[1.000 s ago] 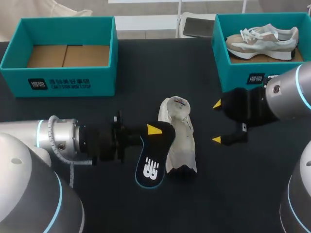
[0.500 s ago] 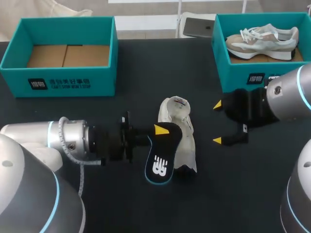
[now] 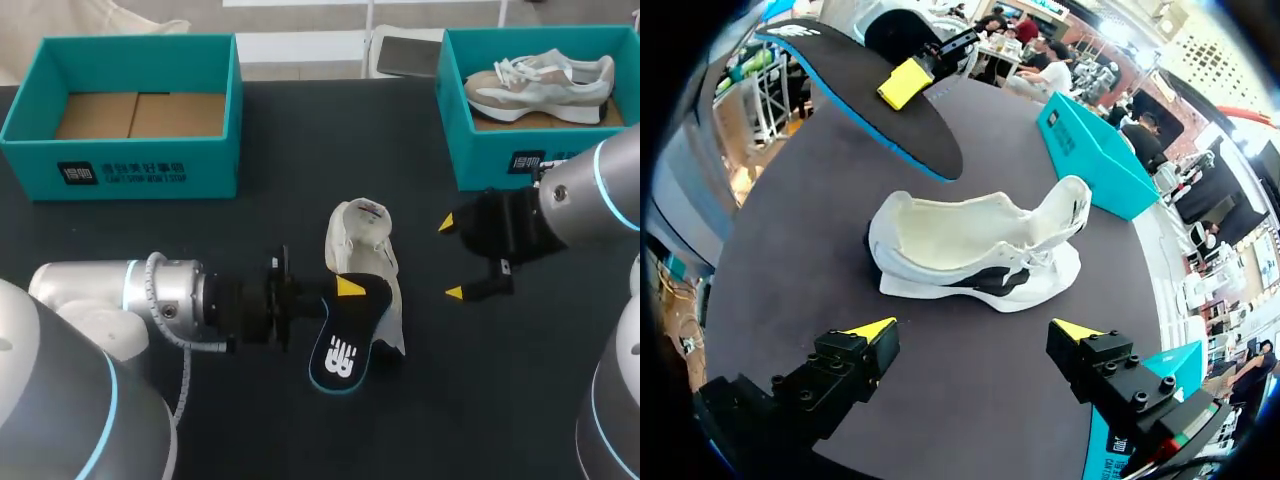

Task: Take the shoe out of the shoebox, open the shoe tongue, remove and reinsert the insole, then place the shoe into the shoebox

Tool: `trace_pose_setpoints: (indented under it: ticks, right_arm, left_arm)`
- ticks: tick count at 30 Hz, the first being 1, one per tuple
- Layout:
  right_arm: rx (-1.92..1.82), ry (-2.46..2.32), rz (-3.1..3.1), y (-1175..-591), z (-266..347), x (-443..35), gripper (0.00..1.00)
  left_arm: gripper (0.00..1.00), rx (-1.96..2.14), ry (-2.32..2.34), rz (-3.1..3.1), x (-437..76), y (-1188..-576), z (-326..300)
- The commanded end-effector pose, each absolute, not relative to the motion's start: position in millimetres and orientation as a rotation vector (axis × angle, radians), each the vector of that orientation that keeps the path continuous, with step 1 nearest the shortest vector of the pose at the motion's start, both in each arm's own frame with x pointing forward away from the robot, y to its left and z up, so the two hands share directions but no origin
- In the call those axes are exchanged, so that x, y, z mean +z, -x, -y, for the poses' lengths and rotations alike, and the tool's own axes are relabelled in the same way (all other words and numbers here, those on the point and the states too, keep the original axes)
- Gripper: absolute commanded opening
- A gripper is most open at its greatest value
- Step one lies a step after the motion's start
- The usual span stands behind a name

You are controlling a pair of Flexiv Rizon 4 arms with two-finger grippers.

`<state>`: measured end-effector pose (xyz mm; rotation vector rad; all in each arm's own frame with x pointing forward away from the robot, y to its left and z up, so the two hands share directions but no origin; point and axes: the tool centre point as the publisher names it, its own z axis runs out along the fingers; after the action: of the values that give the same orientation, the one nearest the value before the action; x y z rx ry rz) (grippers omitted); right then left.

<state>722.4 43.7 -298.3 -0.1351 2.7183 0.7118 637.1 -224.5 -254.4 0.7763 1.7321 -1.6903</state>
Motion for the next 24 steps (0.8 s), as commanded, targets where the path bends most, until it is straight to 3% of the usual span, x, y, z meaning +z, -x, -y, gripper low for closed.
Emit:
trace_pose_setpoints:
  ticks: [1, 24]
  right_arm:
    - [0.731, 0.152, -2.72, -740.5, -59.8, -319.3, 1.0]
    - [0.778, 0.076, -2.759, -742.9, -76.9, -324.0, 1.0]
  left_arm:
    - [0.0, -1.691, -0.774, -1.734, -256.8, -637.1, 230.4]
    - [0.0, -1.686, -0.783, -1.752, -251.3, -642.5, 236.6]
